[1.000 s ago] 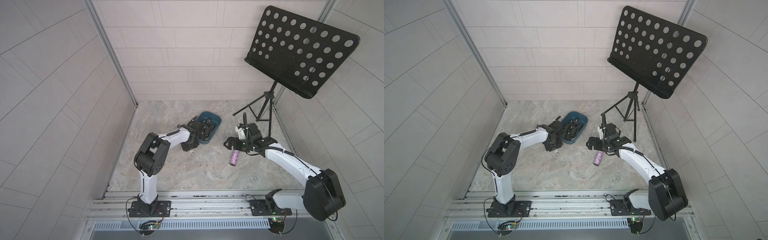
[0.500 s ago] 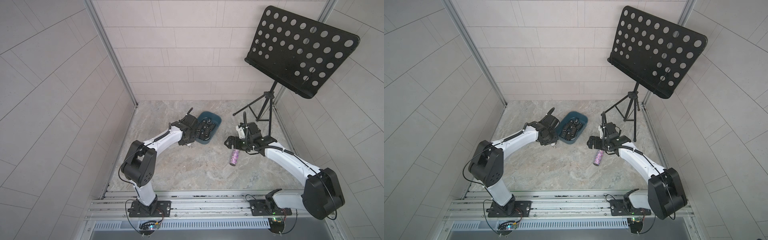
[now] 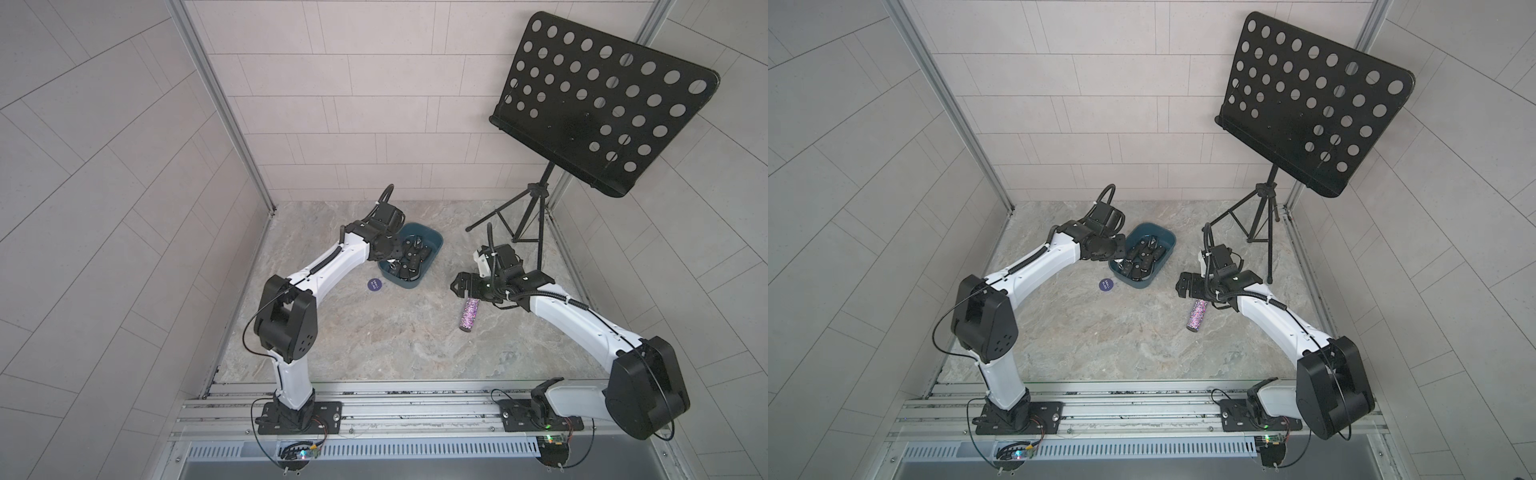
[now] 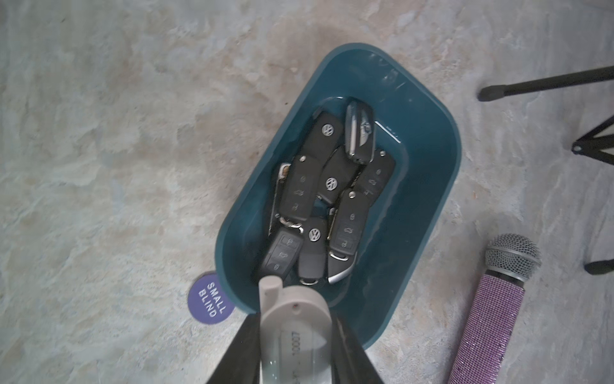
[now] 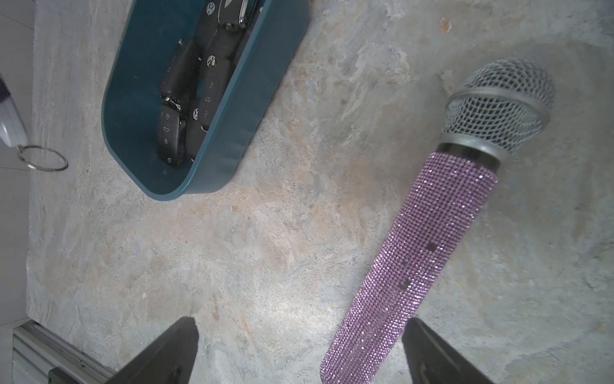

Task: Place the car key into the storage box
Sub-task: Place the car key in the storage box.

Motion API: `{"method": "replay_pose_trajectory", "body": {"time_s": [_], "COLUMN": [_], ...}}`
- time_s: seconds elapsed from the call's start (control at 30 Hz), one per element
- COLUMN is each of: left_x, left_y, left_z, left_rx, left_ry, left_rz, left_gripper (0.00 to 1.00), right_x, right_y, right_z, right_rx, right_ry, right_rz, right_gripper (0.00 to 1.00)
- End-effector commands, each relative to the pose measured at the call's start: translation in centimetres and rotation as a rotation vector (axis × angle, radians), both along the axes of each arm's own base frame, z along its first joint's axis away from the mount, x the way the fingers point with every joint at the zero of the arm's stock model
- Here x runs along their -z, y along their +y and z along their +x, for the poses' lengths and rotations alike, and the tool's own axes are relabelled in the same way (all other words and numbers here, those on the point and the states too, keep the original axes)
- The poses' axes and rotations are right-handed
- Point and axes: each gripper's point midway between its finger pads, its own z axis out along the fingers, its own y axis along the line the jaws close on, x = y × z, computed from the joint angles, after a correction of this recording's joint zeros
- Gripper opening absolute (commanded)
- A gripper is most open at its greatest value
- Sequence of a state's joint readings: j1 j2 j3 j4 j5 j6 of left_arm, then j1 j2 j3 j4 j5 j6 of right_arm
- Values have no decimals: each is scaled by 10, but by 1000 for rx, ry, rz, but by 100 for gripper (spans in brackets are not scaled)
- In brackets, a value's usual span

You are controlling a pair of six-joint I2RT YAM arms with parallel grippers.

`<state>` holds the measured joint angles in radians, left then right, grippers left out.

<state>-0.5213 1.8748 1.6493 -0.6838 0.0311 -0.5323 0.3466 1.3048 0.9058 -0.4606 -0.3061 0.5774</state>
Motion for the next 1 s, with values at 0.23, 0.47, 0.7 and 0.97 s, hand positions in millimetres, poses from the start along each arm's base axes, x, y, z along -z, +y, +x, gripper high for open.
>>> {"method": "replay_pose_trajectory", "body": {"time_s": [0.23,0.47,0.7,0.97], "left_x": [27,58,86,108], "left_y": [-36,-35,-37,-40], "left_z": [14,11,2,0], "left_rx": [246,275,308,315], "left_ry": [124,185,227,259], "left_rz": [79,183,243,267], "left_gripper": [33,33,33,33], "right_x": [-5,-5,-5,-8], "right_y": [-7,-7,-7,-9], "right_z": [-9,-8,-2,1], "right_rx": [11,1,-4,1], "right_ry": [-10,-12,-14,-29], "right_rz": [-12,-21,-29,-39], "right_gripper": [100,100,100,100]}}
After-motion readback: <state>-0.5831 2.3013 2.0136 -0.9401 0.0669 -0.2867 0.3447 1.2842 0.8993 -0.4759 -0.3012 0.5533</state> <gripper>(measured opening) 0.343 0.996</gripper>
